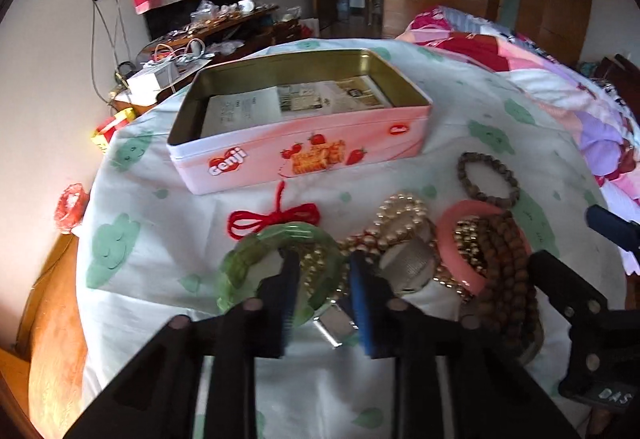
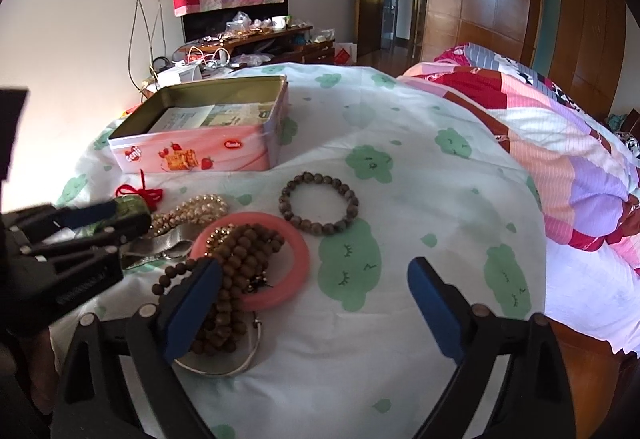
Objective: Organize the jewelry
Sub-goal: 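Lower the left gripper onto the green jade bangle and close on it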
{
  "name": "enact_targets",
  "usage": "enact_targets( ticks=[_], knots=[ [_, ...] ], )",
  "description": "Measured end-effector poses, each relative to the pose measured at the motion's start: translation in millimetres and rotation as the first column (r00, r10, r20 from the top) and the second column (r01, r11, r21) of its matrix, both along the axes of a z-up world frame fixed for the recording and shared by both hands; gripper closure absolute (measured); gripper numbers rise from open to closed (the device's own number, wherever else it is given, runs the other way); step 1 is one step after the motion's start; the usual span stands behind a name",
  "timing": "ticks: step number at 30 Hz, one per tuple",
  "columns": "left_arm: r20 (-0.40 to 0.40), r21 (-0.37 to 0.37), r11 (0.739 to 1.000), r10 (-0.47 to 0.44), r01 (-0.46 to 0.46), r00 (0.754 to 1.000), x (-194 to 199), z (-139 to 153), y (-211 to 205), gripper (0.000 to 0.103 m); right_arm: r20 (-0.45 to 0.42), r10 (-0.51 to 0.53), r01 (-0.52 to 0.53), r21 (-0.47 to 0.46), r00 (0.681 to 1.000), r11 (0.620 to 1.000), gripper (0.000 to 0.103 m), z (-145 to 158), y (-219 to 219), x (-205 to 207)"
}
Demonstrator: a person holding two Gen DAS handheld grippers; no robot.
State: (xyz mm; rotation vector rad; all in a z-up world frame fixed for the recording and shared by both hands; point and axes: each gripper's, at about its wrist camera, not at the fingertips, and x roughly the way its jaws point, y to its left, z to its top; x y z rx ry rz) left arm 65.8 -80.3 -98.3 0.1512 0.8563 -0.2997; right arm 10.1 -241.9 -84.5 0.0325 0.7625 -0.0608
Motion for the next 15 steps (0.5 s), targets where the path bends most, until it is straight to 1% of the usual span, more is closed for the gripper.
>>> enact_targets(
  ticks=[1, 9, 13, 14, 15],
  knots=[
    [0.011, 0.001, 1.000, -0.005, 0.004, 1.000, -2, 2, 0, 0.096, 0.000, 0.000, 0.000, 0.001, 1.000, 1.000, 0.007, 0, 0, 0],
    [0.067, -0.064, 0.998, -0.009, 0.013, 0.998, -17, 19, 16, 0.096, 0.001, 0.006, -0.006, -0.007, 1.000, 1.000, 0.007, 0, 3, 1],
    [0.103, -0.067, 0.998, 0.004, 0.002, 0.995, -20, 29, 24, 0.096, 0.003, 0.005, -0.005, -0.007, 1.000, 1.000, 0.007, 1, 3, 1],
    [0.117, -0.058, 0.998, 0.012, -0.006, 0.993, -22, 31, 25, 0.096, 0.004, 0.005, -0.005, -0.009, 1.000, 1.000, 0.008, 1, 4, 1],
    [0.129, -0.049, 0.999, 0.017, -0.011, 0.991, -22, 33, 25, 0.096, 0.006, 0.005, -0.005, -0.008, 1.000, 1.000, 0.012, 2, 4, 1]
  ],
)
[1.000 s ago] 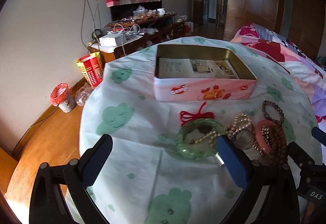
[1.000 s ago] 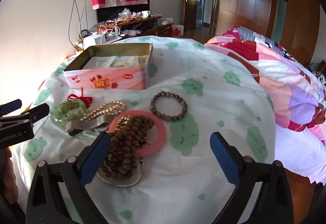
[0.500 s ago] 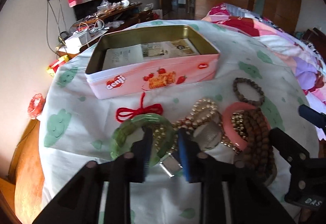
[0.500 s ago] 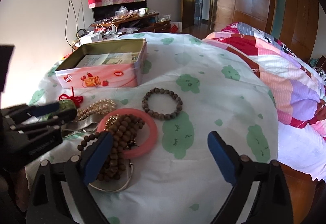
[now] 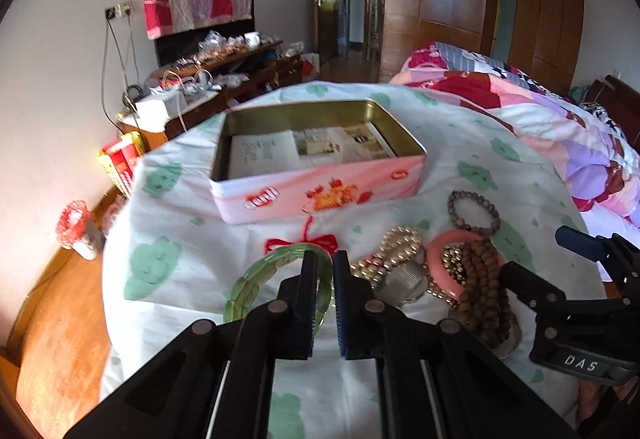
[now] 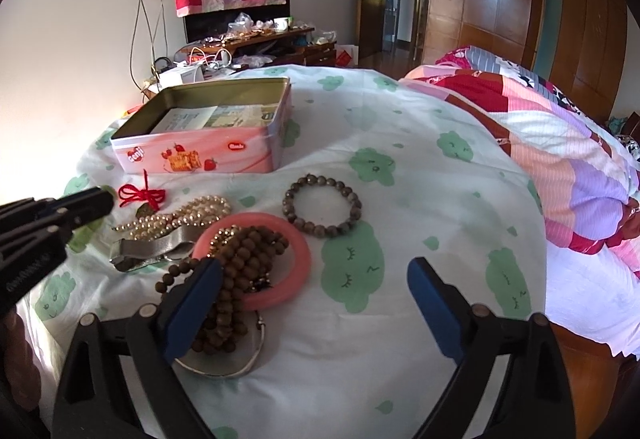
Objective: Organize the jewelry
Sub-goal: 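Lower the left gripper onto the green jade bangle and close on it, then close the right gripper on the brown wooden bead strand while the left gripper lifts the green bangle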
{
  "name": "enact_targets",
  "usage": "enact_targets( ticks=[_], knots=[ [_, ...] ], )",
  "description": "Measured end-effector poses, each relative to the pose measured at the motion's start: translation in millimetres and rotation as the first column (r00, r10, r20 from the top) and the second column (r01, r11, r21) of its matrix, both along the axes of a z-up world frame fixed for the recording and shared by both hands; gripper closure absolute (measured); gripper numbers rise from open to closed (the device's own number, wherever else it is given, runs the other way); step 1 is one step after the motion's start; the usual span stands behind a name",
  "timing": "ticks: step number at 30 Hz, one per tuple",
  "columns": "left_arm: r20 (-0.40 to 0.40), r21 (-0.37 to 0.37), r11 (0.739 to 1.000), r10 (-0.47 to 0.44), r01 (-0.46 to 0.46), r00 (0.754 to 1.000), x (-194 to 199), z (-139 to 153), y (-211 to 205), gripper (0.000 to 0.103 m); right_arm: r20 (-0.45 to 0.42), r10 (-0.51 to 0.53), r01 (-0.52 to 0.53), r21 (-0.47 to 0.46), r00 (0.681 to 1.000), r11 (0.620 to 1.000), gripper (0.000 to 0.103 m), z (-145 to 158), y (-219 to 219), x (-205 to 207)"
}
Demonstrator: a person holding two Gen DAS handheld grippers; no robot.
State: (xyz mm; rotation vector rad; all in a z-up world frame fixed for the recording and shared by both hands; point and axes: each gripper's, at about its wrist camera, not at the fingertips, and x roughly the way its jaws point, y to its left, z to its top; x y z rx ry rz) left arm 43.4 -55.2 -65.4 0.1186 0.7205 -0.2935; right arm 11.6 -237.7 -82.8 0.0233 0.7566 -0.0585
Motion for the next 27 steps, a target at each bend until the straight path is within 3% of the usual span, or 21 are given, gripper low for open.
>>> enact_targets(
  ticks=[4, 15, 24, 26, 27],
  knots=[
    [0.035, 0.029, 1.000, 0.010, -0.011, 0.999, -2, 4, 0, 0.096, -0.004, 0.002, -0.002, 0.011, 1.000, 1.000, 0.018, 2, 1, 1],
    [0.025, 0.018, 0.999, 0.029, -0.029, 0.999, -2, -1, 6, 0.096, -0.015, 0.078, -0.077, 0.040, 0.997, 0.996, 0.033, 7, 21, 7],
    [0.016, 0.010, 0.999, 0.044, -0.044, 0.999, 0, -4, 9, 0.096, -0.036, 0.105, -0.103, 0.041, 0.994, 0.994, 0.035, 5, 32, 12],
    [0.006, 0.008, 0.999, 0.039, -0.039, 0.999, 0, -7, 8, 0.096, -0.049, 0.112, -0.110, 0.047, 0.992, 0.993, 0.039, 0, 34, 15],
    [0.002, 0.004, 0.999, 0.037, -0.037, 0.999, 0, -7, 9, 0.096, -0.062, 0.119, -0.116, 0.047, 0.991, 0.992, 0.050, -3, 35, 18]
  ],
)
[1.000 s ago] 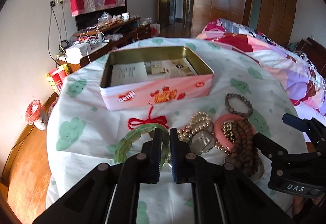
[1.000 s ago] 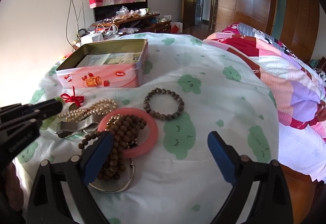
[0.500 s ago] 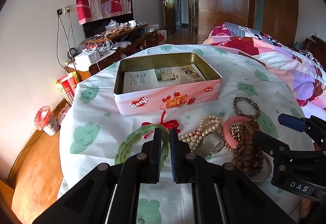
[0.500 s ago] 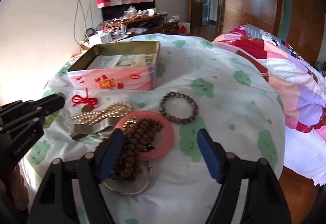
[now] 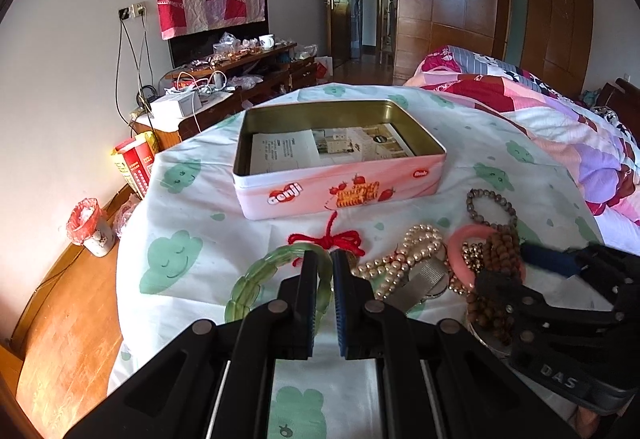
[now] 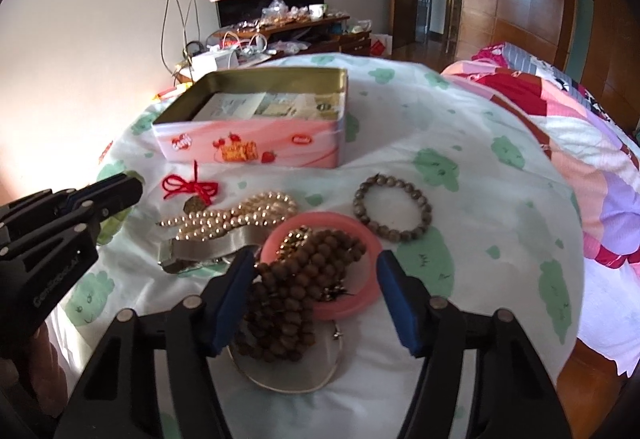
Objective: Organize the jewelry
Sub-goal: 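Close the right gripper on the brown wooden bead strand while the left gripper lifts the green bangle, then carry the green bangle and bead strand over the pink tin with both grippers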
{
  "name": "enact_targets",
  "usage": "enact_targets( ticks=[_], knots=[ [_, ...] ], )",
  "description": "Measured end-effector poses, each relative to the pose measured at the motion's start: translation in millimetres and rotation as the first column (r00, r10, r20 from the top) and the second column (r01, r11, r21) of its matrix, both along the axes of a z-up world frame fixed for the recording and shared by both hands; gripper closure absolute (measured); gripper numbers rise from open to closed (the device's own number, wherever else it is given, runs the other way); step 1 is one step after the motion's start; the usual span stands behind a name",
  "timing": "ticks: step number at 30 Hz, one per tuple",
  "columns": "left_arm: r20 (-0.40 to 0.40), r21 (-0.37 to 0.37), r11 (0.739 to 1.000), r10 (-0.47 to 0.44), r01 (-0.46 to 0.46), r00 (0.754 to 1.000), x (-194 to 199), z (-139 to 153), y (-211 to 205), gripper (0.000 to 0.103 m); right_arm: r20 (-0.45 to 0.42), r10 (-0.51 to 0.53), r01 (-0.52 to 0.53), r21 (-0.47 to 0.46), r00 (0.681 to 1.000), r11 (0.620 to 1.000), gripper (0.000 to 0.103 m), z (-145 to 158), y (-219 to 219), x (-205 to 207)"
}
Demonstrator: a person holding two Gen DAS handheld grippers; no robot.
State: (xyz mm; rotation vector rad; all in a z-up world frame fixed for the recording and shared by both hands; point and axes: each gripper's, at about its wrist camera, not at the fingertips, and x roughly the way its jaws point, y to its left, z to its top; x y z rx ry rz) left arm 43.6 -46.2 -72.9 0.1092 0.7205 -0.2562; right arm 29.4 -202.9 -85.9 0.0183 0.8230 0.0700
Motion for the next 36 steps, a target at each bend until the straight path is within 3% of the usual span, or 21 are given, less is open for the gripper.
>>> enact_targets(
  ticks=[1, 5, 6, 18, 36],
  knots=[
    [-0.003, -0.004, 1.000, -0.001, 0.001, 1.000, 0, 0, 1, 0.096, -0.018, 0.012, -0.012, 0.006, 1.000, 1.000, 0.057, -3, 1, 2],
    [0.000, -0.017, 1.000, 0.003, -0.003, 1.000, -1, 3, 3, 0.096, -0.005, 0.039, -0.039, 0.019, 0.999, 0.999, 0.069, -1, 4, -2],
    [0.002, -0.019, 1.000, 0.003, -0.003, 1.000, -2, 4, 3, 0.096, 0.001, 0.045, -0.045, 0.023, 0.999, 0.999, 0.079, 0, 4, -4],
    [0.022, -0.048, 0.999, 0.011, -0.010, 1.000, -4, 19, 10, 0.096, 0.090, 0.079, -0.078, -0.005, 0.993, 0.997, 0.079, 25, 8, -15],
    [0.020, -0.064, 0.998, 0.005, -0.003, 1.000, 22, 44, 18, 0.096, 0.134, 0.169, -0.166, -0.034, 0.977, 0.986, 0.080, 54, 19, 12]
  ],
)
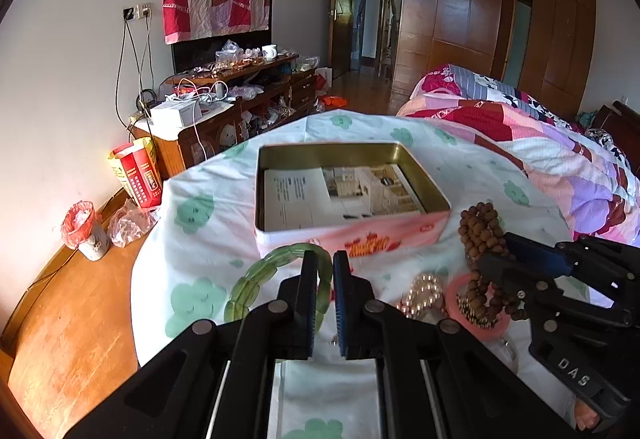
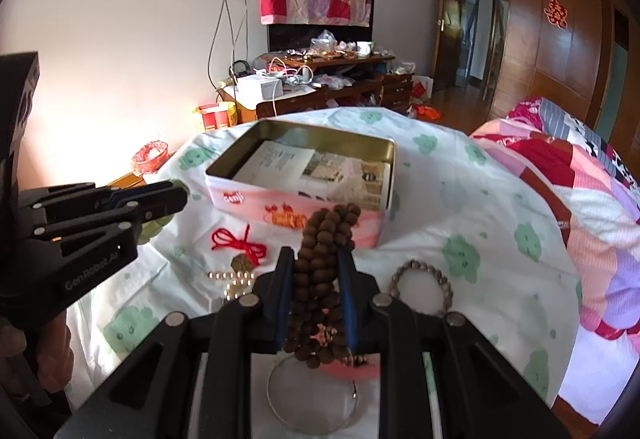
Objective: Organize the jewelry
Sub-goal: 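Carry the green bangle and bead strand over the pink tin with both grippers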
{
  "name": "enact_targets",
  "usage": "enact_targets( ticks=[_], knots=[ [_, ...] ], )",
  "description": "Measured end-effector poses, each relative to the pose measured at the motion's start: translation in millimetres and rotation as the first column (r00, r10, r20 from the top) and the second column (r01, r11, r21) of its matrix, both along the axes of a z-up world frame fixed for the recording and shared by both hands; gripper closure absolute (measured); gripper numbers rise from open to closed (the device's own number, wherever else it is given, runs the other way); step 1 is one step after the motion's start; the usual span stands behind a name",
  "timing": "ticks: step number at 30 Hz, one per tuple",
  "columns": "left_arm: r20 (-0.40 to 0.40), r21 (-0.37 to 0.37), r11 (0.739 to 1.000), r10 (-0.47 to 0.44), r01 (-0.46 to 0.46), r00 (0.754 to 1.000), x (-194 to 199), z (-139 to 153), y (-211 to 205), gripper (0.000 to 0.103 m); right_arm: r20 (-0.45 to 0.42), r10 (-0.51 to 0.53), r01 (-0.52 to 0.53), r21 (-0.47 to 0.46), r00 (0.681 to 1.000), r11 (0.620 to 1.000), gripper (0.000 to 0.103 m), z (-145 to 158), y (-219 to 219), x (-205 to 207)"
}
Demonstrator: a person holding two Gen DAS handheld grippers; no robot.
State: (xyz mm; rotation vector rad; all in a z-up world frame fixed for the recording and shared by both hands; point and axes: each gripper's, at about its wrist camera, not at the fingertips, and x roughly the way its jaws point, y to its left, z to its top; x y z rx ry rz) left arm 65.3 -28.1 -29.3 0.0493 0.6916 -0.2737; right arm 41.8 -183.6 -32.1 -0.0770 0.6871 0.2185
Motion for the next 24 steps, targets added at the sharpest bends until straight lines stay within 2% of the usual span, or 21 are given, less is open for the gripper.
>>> enact_targets(
  ticks=[16, 24],
  knots=[
    [0.041, 0.030, 0.999, -0.015, 0.014, 0.999, 32, 22, -6, 0.096, 0.048, 0.027, -0.025, -0.039, 0.999, 0.999, 0.080, 27, 1, 35],
    [0.016, 0.025, 0.999, -0.024, 0.024, 1.000, 58, 21, -11, 0.096, 0.046, 0.027, -0.025, -0.038, 0.999, 0.999, 0.080, 32, -3, 61]
  ],
)
